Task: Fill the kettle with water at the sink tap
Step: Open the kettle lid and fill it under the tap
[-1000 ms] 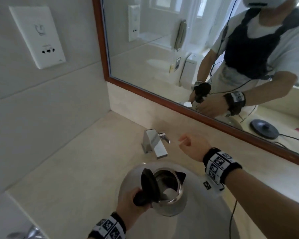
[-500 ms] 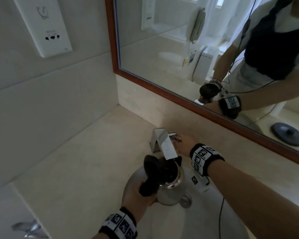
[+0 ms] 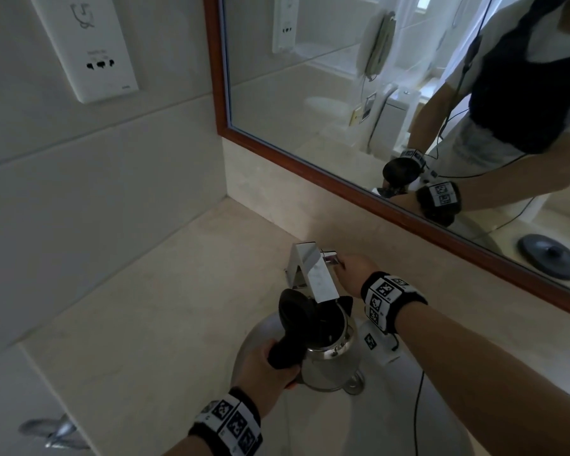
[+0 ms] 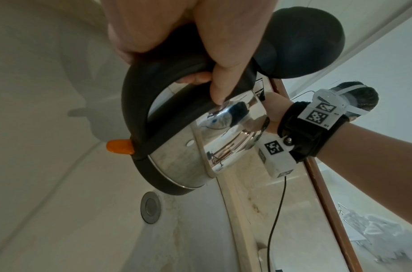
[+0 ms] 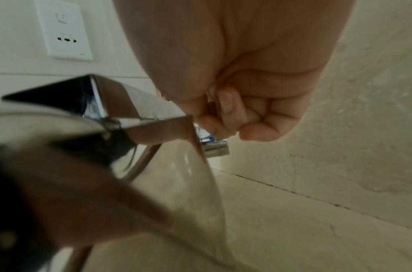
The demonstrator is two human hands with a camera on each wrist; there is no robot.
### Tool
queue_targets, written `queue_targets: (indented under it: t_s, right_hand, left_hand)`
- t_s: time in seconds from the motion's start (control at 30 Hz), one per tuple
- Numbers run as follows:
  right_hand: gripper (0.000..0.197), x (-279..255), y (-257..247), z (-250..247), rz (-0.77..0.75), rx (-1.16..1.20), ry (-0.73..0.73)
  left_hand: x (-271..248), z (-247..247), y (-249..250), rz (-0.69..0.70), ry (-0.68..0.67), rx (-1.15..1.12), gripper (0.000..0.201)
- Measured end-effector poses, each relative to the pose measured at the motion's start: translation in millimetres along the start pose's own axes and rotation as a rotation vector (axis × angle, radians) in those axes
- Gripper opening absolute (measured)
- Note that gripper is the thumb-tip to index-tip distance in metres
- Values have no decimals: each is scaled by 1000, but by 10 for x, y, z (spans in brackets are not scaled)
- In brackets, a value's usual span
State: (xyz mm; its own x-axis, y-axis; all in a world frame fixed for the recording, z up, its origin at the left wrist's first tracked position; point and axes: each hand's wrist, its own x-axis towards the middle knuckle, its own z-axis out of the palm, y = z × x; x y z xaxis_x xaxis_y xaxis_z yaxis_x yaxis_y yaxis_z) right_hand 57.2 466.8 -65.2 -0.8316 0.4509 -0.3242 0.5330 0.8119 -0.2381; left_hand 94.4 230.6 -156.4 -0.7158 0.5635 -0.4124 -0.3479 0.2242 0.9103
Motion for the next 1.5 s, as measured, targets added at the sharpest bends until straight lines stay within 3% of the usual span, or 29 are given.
queue_targets:
  t_s: [0.2,0.27,0.37,0.57,0.7,0.9,1.03,1.27,1.5]
  right_hand:
    - [25,120,-32,-79,19,-48,-24]
    - [28,161,-10,-78,19,-34,-36]
    - [36,183,18,-96,22,22,-64]
    - [38,194,44,-103,40,72,-56]
    - [38,217,69,-106,21,55,-56]
    - [37,221,76,-98,-3,49,-33]
    - [38,213,75,-93,-4,35,-38]
    - [38,219,80,-79,-7,18,-49]
    - [37,223,53,-70,21,-26,-48]
  left_hand:
    - [-3,17,91,51,-8,51,12]
    - [19,23,97,96,-12,27,4]
    - [63,25,117,125,-13,32,19]
    - [101,34,157,148,-32,86,27]
    - [114,26,175,166,-19,130,21]
    - [122,-7,147,140,1,149,28]
    - [101,2,187,122,8,142,12]
    - [149,-12,138,126,14,172,33]
    - [146,-18,181,88,22,202,27]
